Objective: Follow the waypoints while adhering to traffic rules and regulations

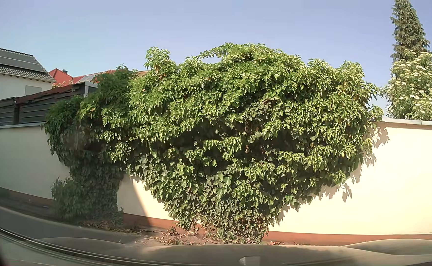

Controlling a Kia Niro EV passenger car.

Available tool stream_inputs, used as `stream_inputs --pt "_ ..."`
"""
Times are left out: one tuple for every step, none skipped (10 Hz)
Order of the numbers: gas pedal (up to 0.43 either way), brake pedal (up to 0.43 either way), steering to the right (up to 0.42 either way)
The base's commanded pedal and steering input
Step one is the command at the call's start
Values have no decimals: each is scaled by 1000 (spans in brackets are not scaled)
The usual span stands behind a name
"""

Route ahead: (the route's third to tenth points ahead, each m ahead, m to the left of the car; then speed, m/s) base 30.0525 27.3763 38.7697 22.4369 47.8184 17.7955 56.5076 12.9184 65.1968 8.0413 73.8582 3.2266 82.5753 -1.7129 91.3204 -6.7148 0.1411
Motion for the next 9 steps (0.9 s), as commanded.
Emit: stream_inputs --pt "0 134 593" --pt "0 104 538" --pt "0 61 455" --pt "0 49 370" --pt "0 49 279" --pt "0 49 155" --pt "0 49 15" --pt "0 55 -105" --pt "0 61 -264"
